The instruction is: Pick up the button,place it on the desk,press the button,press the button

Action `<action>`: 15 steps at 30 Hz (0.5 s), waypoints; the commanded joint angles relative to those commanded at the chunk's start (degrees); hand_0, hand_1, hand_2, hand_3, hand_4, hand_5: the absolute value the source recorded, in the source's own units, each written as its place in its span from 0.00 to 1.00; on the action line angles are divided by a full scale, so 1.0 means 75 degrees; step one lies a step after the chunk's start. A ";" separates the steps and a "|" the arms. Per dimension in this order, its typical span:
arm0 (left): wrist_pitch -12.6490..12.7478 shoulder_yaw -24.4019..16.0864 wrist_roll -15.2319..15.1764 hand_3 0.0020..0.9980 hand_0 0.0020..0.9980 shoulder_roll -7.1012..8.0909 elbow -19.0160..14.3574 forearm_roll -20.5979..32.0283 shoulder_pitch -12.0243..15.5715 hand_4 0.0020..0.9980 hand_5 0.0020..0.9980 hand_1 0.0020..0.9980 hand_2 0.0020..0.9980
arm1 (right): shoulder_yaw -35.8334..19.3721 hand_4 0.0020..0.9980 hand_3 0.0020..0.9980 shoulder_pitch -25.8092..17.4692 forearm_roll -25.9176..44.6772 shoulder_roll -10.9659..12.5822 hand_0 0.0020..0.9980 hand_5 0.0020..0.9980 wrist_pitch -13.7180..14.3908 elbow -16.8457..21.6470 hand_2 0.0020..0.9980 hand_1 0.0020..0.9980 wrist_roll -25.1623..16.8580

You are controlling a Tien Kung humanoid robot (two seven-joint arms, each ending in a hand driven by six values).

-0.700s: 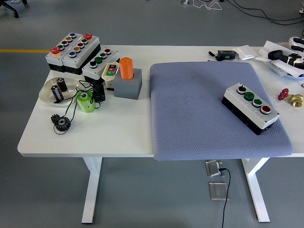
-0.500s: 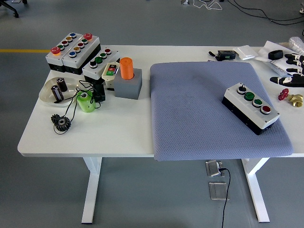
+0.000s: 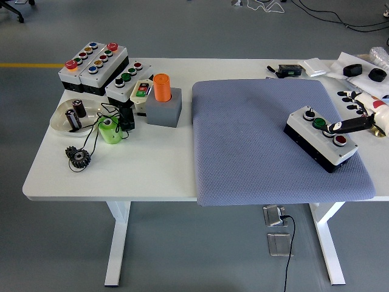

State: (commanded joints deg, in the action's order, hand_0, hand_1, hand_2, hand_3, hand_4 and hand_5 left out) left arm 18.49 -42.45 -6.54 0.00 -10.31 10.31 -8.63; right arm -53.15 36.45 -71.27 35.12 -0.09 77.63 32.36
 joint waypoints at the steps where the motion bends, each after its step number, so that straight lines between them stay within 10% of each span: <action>1: 0.0002 0.0004 0.0002 0.51 0.65 0.0000 0.0000 -0.0002 0.0010 0.32 0.96 0.71 0.73 | 0.0022 0.94 1.00 0.0005 -0.0021 -0.0049 1.00 0.24 0.0000 -0.0020 1.00 0.96 0.0028; 15: -0.0015 0.0073 -0.0025 0.51 0.65 0.0002 0.0000 0.0082 -0.0008 0.32 0.95 0.71 0.73 | 0.0315 0.95 1.00 0.0607 -0.1238 -0.1050 1.00 0.26 -0.0105 -0.1187 1.00 0.96 0.0616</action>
State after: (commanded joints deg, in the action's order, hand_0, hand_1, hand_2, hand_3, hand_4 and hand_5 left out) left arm 18.39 -41.90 -6.73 0.01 -10.31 10.93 -8.68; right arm -50.78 41.01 -80.55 27.24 -0.88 68.73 36.98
